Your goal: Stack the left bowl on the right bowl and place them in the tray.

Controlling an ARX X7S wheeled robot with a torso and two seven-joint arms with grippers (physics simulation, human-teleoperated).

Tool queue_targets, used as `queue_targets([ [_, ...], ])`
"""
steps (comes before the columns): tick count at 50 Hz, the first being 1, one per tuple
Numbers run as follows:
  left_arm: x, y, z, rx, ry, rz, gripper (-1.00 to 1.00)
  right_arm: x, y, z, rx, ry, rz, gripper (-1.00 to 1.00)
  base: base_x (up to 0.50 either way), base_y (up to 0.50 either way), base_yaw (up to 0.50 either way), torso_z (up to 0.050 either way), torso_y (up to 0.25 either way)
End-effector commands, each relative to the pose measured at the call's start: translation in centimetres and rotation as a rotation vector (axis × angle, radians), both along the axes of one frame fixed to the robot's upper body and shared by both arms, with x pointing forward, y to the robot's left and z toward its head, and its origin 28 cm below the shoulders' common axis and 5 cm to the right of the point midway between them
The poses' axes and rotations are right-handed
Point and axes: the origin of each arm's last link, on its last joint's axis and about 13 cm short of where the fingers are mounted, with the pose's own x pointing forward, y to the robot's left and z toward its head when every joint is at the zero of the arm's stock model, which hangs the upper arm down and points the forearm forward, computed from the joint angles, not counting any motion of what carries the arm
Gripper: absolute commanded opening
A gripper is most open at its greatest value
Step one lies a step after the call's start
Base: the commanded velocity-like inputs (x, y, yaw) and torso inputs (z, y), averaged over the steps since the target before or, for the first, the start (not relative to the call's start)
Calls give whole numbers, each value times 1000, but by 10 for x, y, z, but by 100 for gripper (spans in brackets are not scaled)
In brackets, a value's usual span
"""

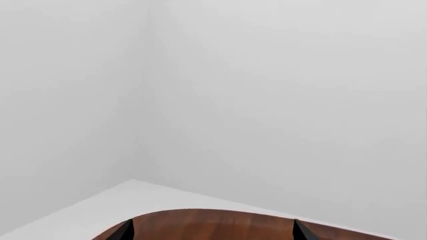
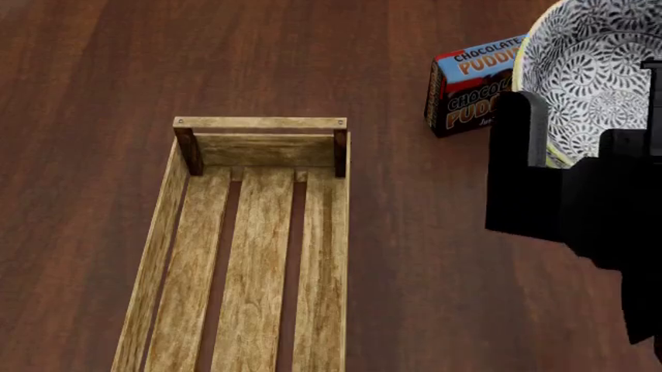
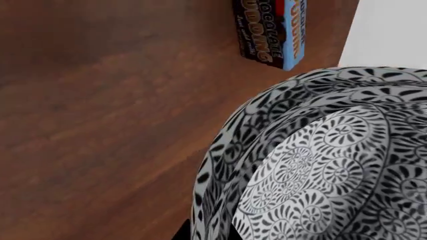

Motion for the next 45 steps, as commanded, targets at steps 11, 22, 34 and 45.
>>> queue_targets([
  [11, -3, 3, -1, -9, -7, 2, 100, 34, 63, 51, -123, -72, 359, -100, 0, 0, 0, 0, 1],
  [22, -4, 4, 0, -12, -13, 2, 100, 47, 98, 62, -108, -67, 511, -100, 0, 0, 0, 0, 1],
  [34, -7, 6, 0, -13, -15, 2, 100, 65, 136, 67, -79, -32, 619, -100, 0, 0, 0, 1, 1],
  [45, -8, 6, -2, -14, -7, 3, 100, 66, 155, 56, -20, 59, 675, -100, 0, 0, 0, 0, 1],
])
